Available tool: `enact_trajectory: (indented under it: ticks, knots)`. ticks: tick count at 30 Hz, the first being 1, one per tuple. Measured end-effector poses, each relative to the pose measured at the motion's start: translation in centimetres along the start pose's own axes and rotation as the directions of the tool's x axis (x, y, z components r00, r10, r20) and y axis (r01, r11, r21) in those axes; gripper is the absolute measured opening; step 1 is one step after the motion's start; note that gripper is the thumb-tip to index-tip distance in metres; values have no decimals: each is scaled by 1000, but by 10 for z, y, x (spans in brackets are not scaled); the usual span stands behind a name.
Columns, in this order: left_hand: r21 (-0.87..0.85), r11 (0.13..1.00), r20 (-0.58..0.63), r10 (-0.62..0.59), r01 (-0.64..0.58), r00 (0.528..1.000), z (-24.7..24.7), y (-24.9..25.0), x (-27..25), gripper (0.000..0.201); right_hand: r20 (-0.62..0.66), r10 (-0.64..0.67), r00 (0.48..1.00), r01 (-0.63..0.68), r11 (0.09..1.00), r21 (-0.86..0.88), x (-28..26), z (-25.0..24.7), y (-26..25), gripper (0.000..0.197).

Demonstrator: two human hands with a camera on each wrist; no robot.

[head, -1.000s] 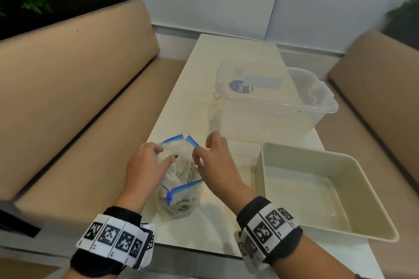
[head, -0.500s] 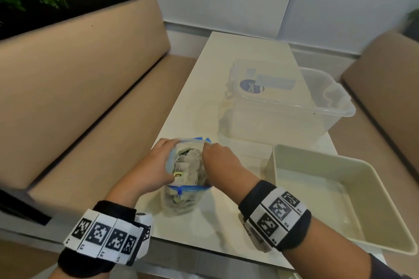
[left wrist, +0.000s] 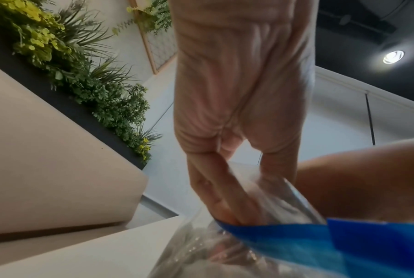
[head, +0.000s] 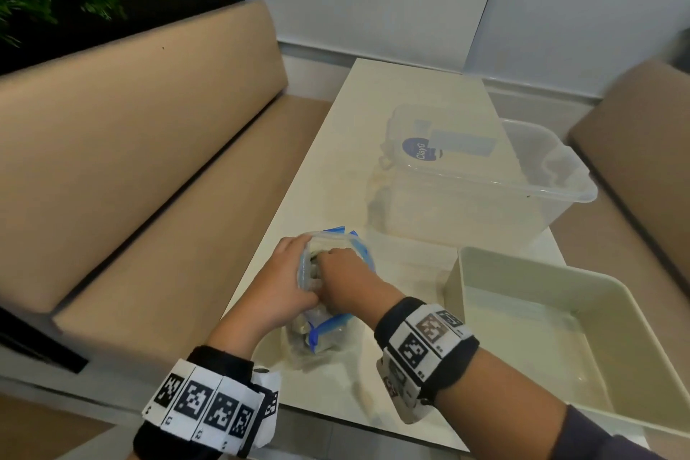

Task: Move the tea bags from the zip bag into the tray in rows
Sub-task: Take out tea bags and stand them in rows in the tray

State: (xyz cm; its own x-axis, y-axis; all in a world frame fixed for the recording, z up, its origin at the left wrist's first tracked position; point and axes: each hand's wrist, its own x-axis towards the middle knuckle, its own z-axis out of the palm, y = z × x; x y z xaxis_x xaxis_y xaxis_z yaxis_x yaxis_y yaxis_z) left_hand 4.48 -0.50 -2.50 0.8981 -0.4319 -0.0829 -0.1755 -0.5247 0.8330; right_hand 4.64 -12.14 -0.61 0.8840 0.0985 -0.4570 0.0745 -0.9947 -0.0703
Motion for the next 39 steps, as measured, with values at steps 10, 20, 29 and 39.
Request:
enact_trajectory:
  ticks: [10, 20, 29, 39]
  knots:
    - [27, 999, -105, -39, 42, 994, -3, -4, -1, 71, -152, -71, 986, 84, 993, 83, 5, 6, -1, 15]
    - [-40, 999, -236, -22, 13, 972, -23, 2, -17, 53, -328, 62, 943, 152, 796, 586, -10, -22, 40, 29]
    - [-421, 896, -259, 32, -143, 965, -35, 54, -28, 63, -379, 49, 924, 363, 194, 911, -65, -54, 70, 27]
    - [-844, 483, 385, 244, 232, 890, 35, 120, -8, 61, -520, 177, 836, 460, 293, 838, -135, -51, 113, 18]
